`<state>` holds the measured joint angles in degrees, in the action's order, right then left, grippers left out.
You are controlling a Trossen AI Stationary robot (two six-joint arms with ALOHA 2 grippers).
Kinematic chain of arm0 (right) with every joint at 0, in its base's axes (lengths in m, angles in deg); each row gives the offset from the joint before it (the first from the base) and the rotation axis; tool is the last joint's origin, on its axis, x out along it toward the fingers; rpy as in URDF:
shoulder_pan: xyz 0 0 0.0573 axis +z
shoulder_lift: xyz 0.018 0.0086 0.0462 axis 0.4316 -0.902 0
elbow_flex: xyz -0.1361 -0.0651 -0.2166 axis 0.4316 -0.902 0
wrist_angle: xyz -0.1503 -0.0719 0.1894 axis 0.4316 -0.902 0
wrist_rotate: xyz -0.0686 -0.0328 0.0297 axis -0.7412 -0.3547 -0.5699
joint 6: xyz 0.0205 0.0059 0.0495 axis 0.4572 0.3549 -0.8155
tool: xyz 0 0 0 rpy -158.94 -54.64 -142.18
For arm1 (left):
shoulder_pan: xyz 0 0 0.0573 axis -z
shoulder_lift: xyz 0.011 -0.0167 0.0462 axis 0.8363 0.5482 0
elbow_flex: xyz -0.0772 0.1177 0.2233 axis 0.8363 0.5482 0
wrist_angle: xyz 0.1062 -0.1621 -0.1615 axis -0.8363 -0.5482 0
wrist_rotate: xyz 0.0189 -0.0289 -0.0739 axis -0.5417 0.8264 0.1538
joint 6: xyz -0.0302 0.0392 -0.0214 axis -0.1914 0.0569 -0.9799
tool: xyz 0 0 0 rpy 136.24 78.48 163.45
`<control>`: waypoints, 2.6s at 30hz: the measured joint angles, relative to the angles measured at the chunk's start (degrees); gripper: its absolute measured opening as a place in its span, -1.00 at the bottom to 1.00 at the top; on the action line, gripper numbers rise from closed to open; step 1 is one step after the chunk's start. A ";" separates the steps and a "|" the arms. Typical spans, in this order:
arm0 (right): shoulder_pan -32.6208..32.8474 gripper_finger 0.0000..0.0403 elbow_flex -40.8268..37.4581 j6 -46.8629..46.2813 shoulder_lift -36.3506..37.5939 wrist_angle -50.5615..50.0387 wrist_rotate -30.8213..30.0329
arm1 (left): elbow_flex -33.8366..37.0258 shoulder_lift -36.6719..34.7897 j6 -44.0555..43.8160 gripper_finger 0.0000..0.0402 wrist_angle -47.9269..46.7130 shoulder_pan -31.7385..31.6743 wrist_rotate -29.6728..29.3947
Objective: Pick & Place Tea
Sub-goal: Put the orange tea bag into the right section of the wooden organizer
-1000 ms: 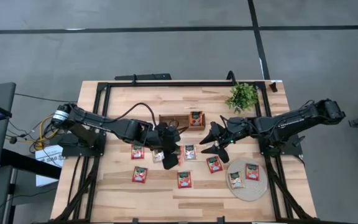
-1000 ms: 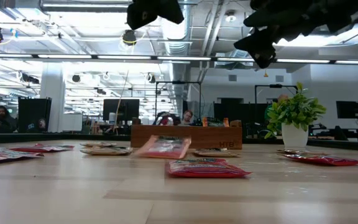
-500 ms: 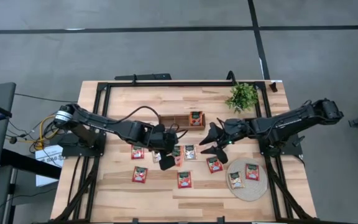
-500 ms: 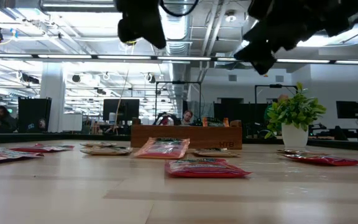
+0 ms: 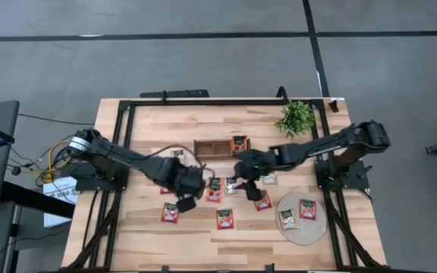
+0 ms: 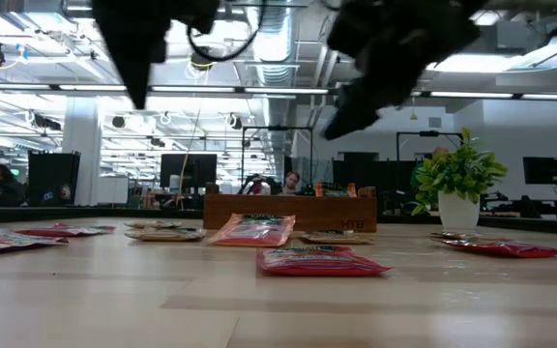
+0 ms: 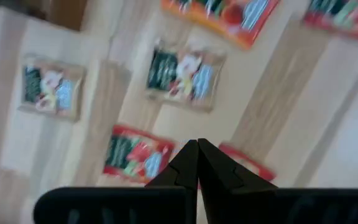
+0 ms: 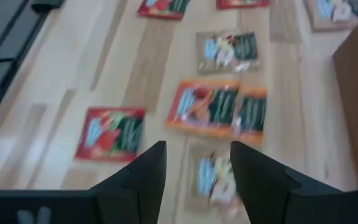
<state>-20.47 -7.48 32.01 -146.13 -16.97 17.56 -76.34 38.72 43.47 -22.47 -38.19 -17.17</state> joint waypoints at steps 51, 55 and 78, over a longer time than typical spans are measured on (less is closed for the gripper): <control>-2.90 -0.45 29.22 -3.99 -29.31 -22.82 1.96 | 33.39 -31.04 -30.26 -1.00 6.19 19.06 -13.18; -2.53 -0.56 29.20 -3.96 -29.31 -22.80 1.80 | 33.39 -31.04 -30.28 -1.00 6.59 19.06 -13.28; -2.49 -0.99 29.18 -5.00 -29.29 -23.13 1.56 | 33.39 -31.02 -30.36 -1.00 8.44 19.06 -13.67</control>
<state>-22.96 21.70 27.01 -175.42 -40.11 19.13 -42.94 7.70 13.11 -14.03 -19.13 -30.85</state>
